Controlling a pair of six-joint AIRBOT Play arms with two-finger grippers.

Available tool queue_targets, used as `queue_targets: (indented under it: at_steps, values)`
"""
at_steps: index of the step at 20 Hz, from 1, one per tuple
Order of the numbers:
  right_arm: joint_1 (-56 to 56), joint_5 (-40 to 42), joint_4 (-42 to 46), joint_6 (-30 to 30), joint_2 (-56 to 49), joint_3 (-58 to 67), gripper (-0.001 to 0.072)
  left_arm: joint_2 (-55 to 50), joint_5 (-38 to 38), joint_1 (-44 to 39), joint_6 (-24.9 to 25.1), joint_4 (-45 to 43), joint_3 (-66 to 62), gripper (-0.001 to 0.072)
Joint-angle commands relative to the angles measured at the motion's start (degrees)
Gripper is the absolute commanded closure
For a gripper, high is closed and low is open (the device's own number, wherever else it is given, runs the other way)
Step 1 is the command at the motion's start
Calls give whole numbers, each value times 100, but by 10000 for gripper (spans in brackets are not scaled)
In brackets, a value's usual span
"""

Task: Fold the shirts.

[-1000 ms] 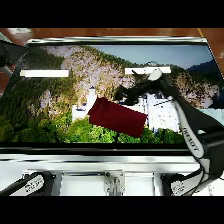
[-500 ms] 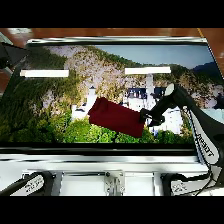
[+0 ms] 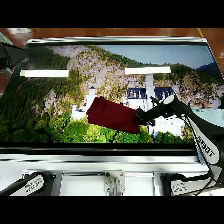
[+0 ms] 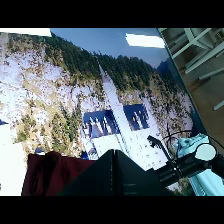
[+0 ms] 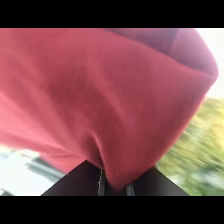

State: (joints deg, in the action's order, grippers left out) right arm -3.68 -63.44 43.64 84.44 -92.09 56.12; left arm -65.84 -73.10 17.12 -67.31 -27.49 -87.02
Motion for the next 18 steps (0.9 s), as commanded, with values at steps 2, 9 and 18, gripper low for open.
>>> queue_targets:
  at_steps: [2, 9, 18]
  values:
    - [479, -291, -1062, -1088, 461, 142, 658, -2, -2, 0, -44, -4, 2, 669]
    - [3064, -568, -643, 22, 2354, 1493, 659, -2, 2, 0, -42, -2, 2, 669]
    - [5298, -1180, 1886, 236, 2809, 2131, 659, 11, -116, 11, 63, 0, 0, 669]
